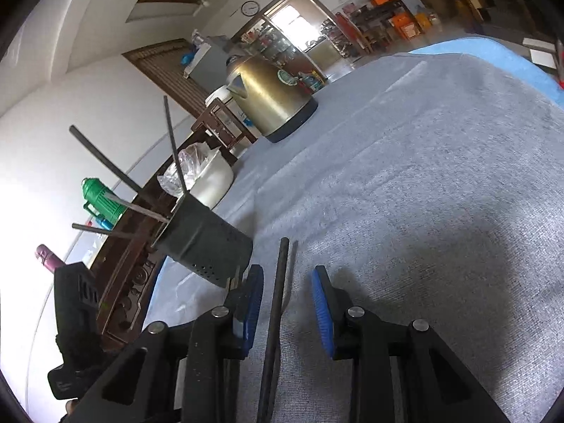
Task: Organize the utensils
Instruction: 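Lower the left tool to a flat dark stick and grasp it while the right tool grasps another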
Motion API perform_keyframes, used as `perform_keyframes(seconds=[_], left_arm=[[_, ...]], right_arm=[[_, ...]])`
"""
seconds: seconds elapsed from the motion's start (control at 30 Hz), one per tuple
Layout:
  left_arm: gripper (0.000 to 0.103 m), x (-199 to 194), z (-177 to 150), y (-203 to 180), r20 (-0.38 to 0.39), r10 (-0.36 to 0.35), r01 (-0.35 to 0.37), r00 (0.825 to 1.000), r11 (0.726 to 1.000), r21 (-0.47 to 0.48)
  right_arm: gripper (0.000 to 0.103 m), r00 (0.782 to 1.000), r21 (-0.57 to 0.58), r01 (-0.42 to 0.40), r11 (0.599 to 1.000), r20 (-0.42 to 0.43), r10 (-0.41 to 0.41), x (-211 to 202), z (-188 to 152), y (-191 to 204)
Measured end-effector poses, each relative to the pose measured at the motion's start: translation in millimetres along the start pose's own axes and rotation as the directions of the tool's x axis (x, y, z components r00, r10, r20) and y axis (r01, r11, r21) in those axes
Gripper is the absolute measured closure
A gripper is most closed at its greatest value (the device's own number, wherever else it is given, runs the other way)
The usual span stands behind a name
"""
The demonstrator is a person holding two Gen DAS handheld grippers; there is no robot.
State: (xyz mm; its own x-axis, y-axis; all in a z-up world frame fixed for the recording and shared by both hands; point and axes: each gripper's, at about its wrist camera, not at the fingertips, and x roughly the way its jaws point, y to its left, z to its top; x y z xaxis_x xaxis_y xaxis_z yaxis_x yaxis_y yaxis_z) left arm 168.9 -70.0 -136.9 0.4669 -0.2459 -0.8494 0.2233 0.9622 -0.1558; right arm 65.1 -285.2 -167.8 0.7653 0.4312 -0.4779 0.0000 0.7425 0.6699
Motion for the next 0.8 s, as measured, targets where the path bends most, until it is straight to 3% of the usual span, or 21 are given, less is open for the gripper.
perform_keyframes(seconds=[0.43, 0.57, 0.67, 0.8], left_arm=[[0.047, 17.3, 19.6, 2.0, -0.02, 0.016, -0.016, 1.0, 0.999, -0.036], [0.071, 16.2, 15.1, -1.1, -0.013, 0.043, -0.043, 0.999, 0.999, 0.018], [0.087, 12.5, 11.3, 2.0, -0.024, -0.008, 0.009, 1.0, 1.0, 0.028], [0.089, 4.1, 5.7, 13.5, -0.017, -0.061, 0.062, 0.998, 0.997, 0.045]], right_arm=[[0.07, 1.0, 0.006, 0.0, 1.0, 0.011, 0.0, -2.2, 0.0, -2.2], [0.07, 1.0, 0.009, 0.003, 1.0, 0.005, -0.003, -1.1, 0.2, -2.9], [0.07, 1.0, 0.013, 0.011, 1.0, -0.003, -0.011, 0.4, 0.4, -3.3], [0.07, 1.0, 0.018, 0.023, 1.0, -0.007, -0.022, 1.8, 0.6, -3.6]])
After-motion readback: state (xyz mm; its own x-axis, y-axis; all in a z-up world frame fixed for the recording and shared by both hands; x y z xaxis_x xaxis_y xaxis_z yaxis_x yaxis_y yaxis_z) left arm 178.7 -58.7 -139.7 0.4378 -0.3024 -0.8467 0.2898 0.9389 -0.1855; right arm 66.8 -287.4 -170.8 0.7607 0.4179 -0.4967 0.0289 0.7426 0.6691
